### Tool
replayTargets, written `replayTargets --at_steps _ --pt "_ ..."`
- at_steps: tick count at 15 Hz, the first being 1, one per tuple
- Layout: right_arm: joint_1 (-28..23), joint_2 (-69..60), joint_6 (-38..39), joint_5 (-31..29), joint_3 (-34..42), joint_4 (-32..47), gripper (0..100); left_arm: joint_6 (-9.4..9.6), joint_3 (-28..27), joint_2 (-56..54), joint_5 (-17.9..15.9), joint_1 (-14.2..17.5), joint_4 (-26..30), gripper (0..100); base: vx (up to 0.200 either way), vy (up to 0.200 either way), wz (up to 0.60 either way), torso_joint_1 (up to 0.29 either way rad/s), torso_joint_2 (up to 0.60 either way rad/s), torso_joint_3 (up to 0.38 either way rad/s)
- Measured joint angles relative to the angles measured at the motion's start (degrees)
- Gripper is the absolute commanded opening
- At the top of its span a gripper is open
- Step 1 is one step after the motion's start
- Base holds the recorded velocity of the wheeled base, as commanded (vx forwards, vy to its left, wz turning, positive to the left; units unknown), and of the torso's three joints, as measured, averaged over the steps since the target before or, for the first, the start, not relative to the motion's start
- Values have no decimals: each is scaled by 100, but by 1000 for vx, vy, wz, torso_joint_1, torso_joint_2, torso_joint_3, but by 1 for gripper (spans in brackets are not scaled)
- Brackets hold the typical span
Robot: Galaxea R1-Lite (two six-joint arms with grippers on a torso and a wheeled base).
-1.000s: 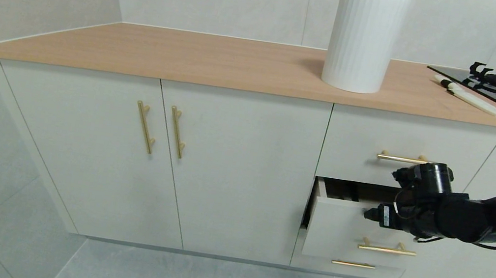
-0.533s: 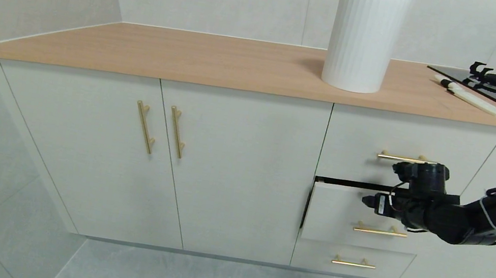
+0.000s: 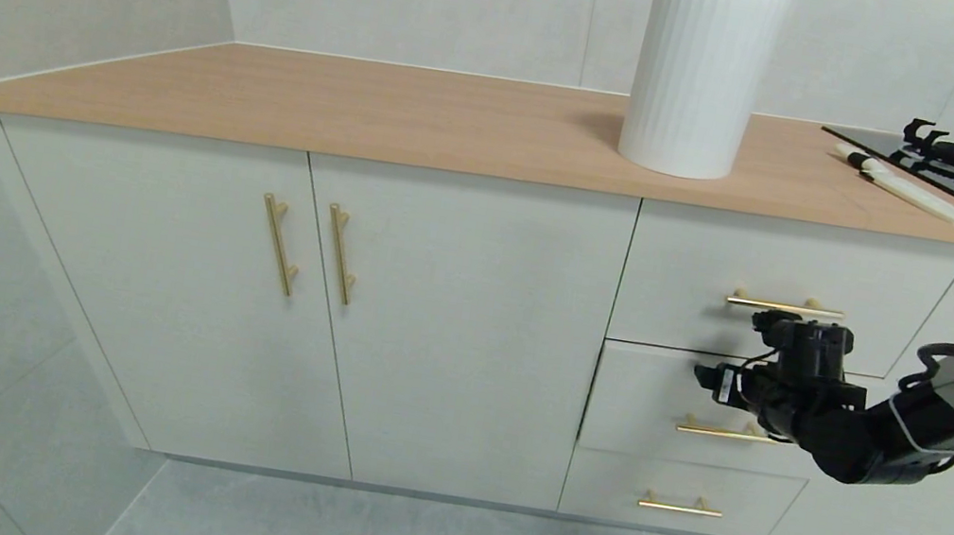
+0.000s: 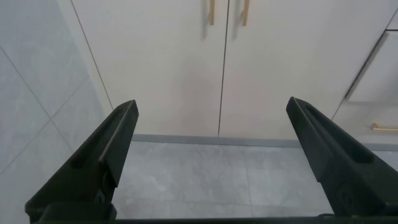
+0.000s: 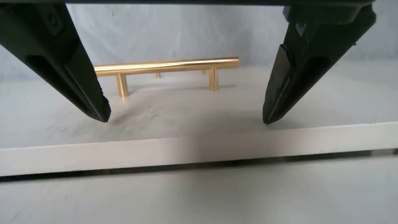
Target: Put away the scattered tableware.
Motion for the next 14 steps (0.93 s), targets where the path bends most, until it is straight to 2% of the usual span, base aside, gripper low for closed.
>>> replayTargets --at_steps 7,14 --pt "9 278 37 -380 -210 -224 100 0 0 0 -1 0 0 100 0 0 0 0 0 0" --pt "-1 332 90 -514 -247 -512 100 0 0 0 -1 0 0 100 0 0 0 0 0 0"
